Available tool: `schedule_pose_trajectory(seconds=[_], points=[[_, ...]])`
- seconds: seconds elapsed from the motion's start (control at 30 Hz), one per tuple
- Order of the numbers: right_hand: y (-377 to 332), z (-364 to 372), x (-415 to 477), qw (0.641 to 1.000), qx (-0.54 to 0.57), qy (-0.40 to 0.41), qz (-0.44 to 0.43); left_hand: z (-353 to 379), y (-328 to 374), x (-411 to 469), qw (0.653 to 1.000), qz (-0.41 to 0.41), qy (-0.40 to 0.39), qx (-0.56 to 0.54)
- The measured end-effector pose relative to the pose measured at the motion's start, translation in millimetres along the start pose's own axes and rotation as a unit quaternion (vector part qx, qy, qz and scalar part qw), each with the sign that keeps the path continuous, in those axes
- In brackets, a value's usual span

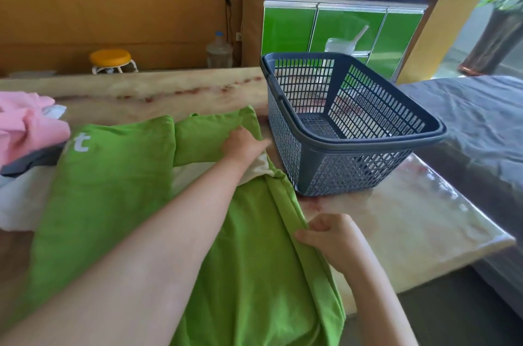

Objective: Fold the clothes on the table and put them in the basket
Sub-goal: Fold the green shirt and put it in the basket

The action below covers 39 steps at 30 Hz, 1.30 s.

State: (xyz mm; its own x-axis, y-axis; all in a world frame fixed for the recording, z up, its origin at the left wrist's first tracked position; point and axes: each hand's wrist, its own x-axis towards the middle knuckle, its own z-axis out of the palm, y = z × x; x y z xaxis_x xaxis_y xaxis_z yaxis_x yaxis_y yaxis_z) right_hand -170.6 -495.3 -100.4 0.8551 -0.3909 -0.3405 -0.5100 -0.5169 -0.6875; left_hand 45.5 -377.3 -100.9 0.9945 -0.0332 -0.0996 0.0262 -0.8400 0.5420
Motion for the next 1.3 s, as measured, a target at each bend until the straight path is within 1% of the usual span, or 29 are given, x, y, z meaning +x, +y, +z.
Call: schedule_pose_trajectory(seconds=[0.13, 0.27, 0.43, 0.53, 0.6, 0.7, 0.8, 0.9, 0.97, 1.1, 1.3], points=[[-9, 2, -11, 0.997, 0.062, -0.025, -0.034, 2, -2, 11, 1.0, -0.025, 0.016, 0.003], [-18, 11, -13, 0.992, 0.112, -0.035, -0.049, 2, 5, 18, 0.999, -0.019, -0.009, 0.038], [-23, 17, 0, 0.997, 0.078, 0.006, -0.028, 0, 12, 22, 0.994, -0.02, 0.0, 0.105], [-23, 19, 4, 0.997, 0.069, 0.008, -0.041, -4, 13, 28, 0.995, -0.021, 0.01, 0.102], [-25, 20, 4, 0.996, 0.071, 0.017, -0.053, -9, 10, 32, 0.997, -0.034, 0.006, 0.068], [-32, 22, 3, 0.991, 0.101, 0.019, -0.083, -20, 0, 34, 0.999, -0.048, -0.006, -0.022], [-47, 31, -8, 0.985, 0.11, -0.043, -0.124, -36, -15, 31, 0.991, -0.038, -0.004, -0.127], [-71, 48, -28, 0.972, 0.075, -0.12, -0.187, -63, -36, 26, 0.967, -0.034, 0.01, -0.254], [-88, 64, -39, 0.958, 0.051, -0.163, -0.229, -84, -57, 19, 0.951, -0.044, 0.016, -0.306], [-114, 86, -66, 0.935, 0.032, -0.221, -0.275, -129, -109, 4, 0.931, -0.078, 0.052, -0.353], [-140, 109, -99, 0.911, 0.027, -0.276, -0.306, -162, -170, -20, 0.908, -0.116, 0.061, -0.397]])
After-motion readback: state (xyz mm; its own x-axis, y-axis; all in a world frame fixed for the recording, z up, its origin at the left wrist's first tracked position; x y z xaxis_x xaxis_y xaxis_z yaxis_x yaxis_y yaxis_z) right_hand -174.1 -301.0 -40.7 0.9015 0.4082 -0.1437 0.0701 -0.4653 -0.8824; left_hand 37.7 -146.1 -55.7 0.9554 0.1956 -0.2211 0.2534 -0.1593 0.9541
